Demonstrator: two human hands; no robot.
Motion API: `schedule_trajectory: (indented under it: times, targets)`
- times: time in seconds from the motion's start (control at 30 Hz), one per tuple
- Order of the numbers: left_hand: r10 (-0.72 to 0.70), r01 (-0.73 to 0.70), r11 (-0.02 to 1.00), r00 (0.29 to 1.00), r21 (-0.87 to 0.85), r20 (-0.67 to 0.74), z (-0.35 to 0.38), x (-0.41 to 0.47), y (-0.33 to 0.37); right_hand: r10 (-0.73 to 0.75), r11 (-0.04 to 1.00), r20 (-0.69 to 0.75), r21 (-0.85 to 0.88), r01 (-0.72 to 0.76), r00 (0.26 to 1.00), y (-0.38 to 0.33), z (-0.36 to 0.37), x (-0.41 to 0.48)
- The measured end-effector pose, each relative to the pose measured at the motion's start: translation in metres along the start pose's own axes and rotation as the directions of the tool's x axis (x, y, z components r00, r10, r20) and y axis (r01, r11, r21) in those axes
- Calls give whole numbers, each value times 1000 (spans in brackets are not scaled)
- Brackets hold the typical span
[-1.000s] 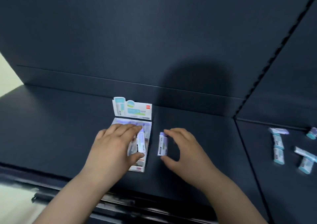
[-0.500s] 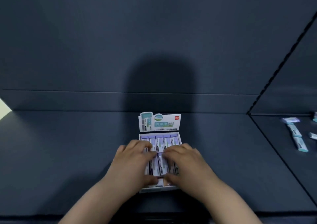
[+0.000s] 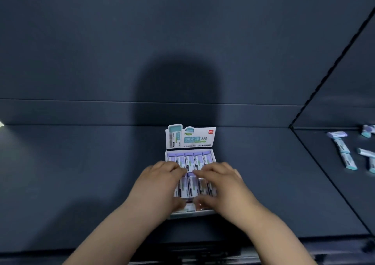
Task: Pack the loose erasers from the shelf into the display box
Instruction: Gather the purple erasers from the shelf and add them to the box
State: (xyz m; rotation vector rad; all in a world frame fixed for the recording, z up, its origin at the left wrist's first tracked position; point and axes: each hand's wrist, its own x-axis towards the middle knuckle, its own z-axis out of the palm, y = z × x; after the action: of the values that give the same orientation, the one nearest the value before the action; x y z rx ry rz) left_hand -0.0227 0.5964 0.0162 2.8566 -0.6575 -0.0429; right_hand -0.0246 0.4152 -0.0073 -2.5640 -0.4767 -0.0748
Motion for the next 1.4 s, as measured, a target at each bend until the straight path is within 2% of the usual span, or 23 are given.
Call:
schedule_trajectory:
  times: [0.1, 0.2, 0.37, 0.63, 0.93, 1.07, 1.17, 1.3, 1.4]
  targets:
    - [1, -1, 1000, 1000, -8, -29, -10, 3, 6, 9, 1000, -169, 10, -8, 986, 5, -11, -5]
    - [21, -21, 1000, 992, -3, -122, -15, 8, 23, 33, 996, -216, -71, -49, 976, 14, -26, -14]
    - [118, -100, 989, 977, 107, -177, -3, 27, 72, 97, 982, -161, -144, -121, 982, 43, -56, -43]
    - [160, -142, 983, 975, 120, -157, 24, 76, 197, 146, 956, -105, -241, -168, 984, 139, -136, -106]
    - [72, -64, 996, 990, 67, -123, 67, 120, 323, 147, 944, -49, -291, -155, 988, 254, -205, -172]
    - [56, -47, 995, 993, 86, -103, 65, 133, 349, 179, 945, -28, -275, -180, 983, 281, -221, -179]
    - [53, -34, 992, 988, 125, -147, 70, 144, 354, 184, 936, -20, -302, -181, 983, 291, -224, -178]
    - [84, -62, 986, 986, 152, -144, 69, 157, 358, 209, 944, -78, -246, -222, 975, 301, -231, -174]
    - [100, -88, 990, 988, 106, -114, 67, 173, 360, 237, 938, -116, -231, -258, 965, 311, -238, -172]
